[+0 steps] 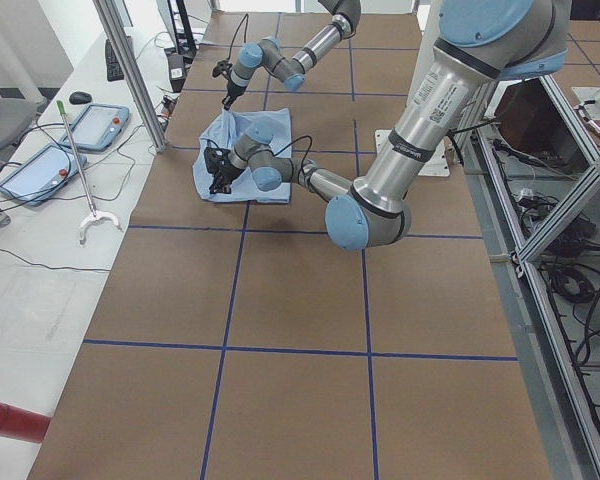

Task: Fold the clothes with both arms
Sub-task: 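Release the hem at the collar and draw both grippers back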

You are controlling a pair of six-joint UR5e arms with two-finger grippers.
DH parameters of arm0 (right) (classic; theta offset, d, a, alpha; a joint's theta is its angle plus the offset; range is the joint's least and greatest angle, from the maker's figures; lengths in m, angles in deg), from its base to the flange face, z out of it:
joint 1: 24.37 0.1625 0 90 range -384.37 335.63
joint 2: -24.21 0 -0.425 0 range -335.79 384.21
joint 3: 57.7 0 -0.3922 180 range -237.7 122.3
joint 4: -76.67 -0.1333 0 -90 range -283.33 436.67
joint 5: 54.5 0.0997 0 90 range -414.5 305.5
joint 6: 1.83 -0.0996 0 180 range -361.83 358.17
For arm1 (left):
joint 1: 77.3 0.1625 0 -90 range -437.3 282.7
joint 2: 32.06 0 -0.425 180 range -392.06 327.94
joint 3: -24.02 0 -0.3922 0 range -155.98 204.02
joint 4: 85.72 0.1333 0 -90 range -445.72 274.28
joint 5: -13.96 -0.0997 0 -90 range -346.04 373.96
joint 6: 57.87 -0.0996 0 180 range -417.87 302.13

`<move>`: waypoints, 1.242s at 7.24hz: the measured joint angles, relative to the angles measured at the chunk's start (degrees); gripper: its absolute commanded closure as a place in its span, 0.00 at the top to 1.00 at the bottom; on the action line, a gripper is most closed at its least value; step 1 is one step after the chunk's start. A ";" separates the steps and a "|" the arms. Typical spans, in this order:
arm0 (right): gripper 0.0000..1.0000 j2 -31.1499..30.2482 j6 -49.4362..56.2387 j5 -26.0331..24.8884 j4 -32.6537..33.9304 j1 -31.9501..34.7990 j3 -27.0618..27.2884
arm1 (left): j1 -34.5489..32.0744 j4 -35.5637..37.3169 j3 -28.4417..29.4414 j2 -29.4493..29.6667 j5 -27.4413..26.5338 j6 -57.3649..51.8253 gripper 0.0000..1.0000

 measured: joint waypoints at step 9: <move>0.78 -27.68 -16.97 2.19 -0.74 -11.13 37.27 | -2.66 -9.07 -2.46 -1.94 8.78 -0.09 0.29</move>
